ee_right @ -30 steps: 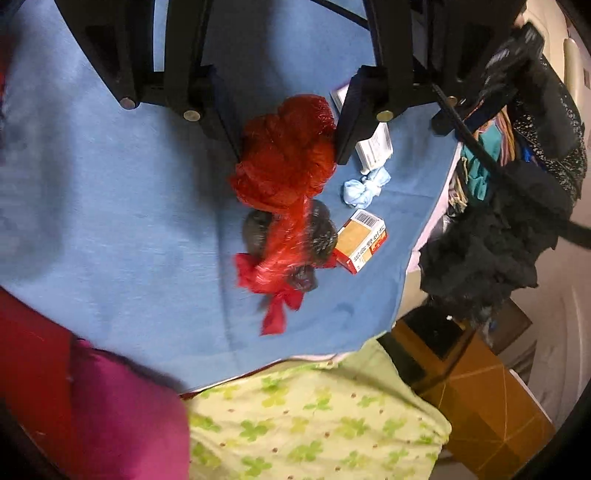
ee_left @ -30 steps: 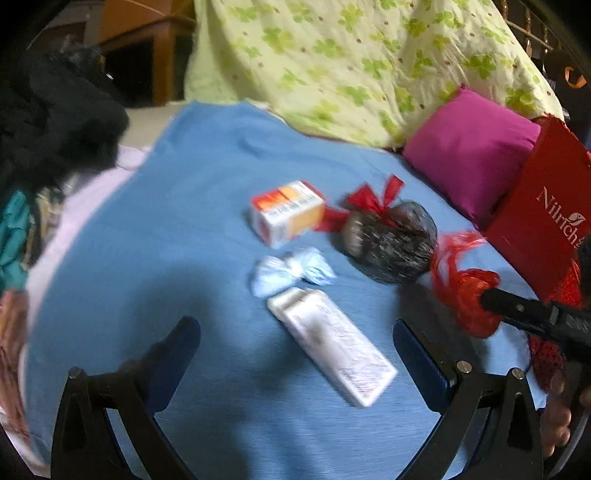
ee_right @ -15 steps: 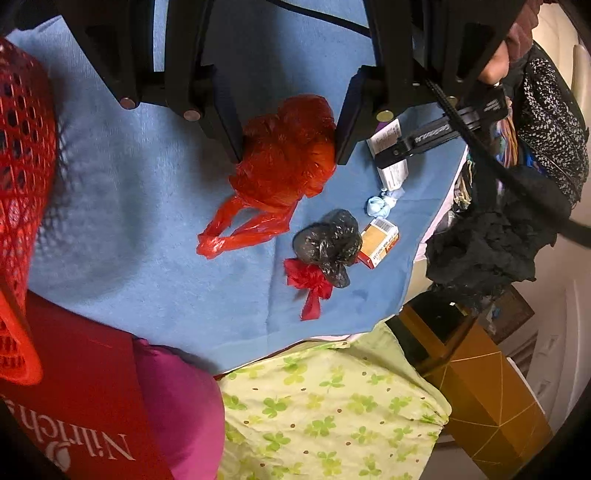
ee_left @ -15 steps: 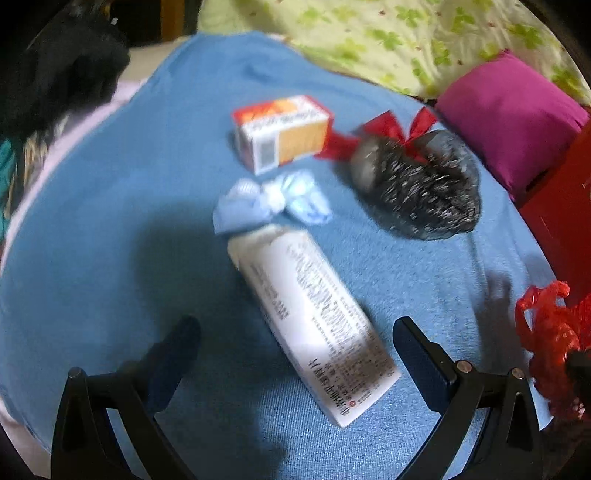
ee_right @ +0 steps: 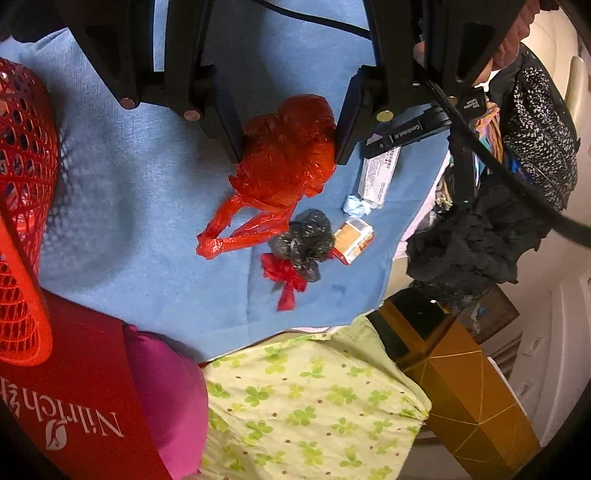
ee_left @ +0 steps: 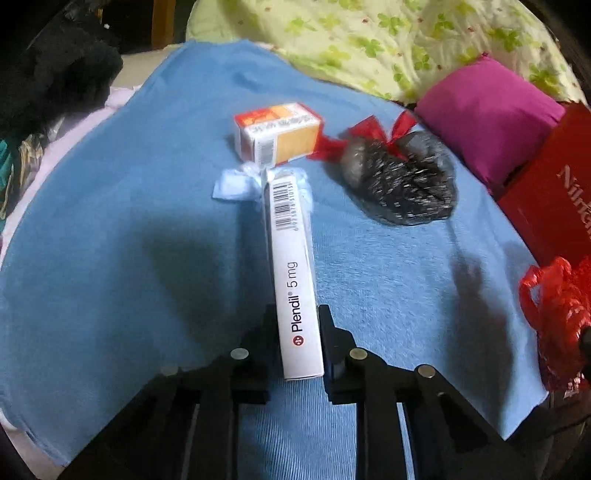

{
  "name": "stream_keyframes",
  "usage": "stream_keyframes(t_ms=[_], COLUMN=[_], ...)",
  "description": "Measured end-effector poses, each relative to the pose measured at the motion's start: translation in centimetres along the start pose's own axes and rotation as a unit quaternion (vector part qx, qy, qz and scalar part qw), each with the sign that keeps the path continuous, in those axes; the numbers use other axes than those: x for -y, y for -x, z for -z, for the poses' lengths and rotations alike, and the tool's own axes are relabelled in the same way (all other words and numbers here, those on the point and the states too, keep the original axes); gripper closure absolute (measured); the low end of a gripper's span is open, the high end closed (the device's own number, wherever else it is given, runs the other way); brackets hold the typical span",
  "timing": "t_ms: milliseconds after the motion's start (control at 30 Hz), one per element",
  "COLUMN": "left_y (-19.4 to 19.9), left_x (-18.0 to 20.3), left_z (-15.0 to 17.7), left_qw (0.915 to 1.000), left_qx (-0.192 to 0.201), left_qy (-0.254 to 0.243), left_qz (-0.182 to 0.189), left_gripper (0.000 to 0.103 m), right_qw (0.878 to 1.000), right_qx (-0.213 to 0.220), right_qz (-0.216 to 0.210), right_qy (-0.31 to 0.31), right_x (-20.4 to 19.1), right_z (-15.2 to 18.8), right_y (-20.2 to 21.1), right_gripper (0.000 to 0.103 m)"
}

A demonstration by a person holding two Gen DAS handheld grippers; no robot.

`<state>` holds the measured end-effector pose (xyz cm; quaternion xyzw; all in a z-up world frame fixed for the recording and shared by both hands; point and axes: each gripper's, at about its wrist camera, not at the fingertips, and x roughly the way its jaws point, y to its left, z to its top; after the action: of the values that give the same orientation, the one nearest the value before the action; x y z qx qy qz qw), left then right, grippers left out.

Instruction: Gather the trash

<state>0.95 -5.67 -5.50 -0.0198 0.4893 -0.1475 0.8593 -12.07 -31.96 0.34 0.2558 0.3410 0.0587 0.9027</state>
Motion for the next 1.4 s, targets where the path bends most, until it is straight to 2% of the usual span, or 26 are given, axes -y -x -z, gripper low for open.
stream_keyframes(t_ms=[267, 467, 733, 1000, 1133, 1267, 1400], left_y=[6.3, 11.0, 16.7, 20.5, 22.5, 24.1, 26.4], left_x=[2.7, 6.0, 12.1, 16.2, 16.3, 14.7, 12.3], left_z=[2.8, 2.6, 2.2, 2.3, 3.2, 4.1, 5.2], left_qw=[0.9966, 0.9908, 0.9775, 0.9651, 0.9588, 0.9567, 0.9510], left_qx=[0.061, 0.105, 0.147, 0.186, 0.212, 0.227, 0.258], left_qy=[-0.046, -0.082, -0.137, -0.168, -0.170, -0.164, -0.155], left_qz=[0.030, 0.023, 0.065, 0.076, 0.082, 0.079, 0.071], left_gripper=[0.082, 0.082, 0.082, 0.082, 0.082, 0.082, 0.082], right_qw=[0.999, 0.997, 0.990, 0.983, 0.983, 0.983, 0.985], right_qx=[0.031, 0.060, 0.115, 0.167, 0.167, 0.165, 0.159], right_qz=[-0.008, -0.011, 0.012, 0.024, 0.035, 0.037, 0.029], right_qy=[0.015, 0.044, 0.079, 0.077, 0.073, 0.066, 0.066], right_x=[-1.0, -2.0, -1.9, -0.9, -1.0, -2.5, -4.6], right_z=[-0.3, -0.2, 0.1, -0.2, -0.4, -0.5, -1.1], right_y=[3.6, 7.2, 13.5, 18.5, 19.6, 20.0, 19.6], right_gripper=[0.051, 0.051, 0.051, 0.051, 0.051, 0.051, 0.051])
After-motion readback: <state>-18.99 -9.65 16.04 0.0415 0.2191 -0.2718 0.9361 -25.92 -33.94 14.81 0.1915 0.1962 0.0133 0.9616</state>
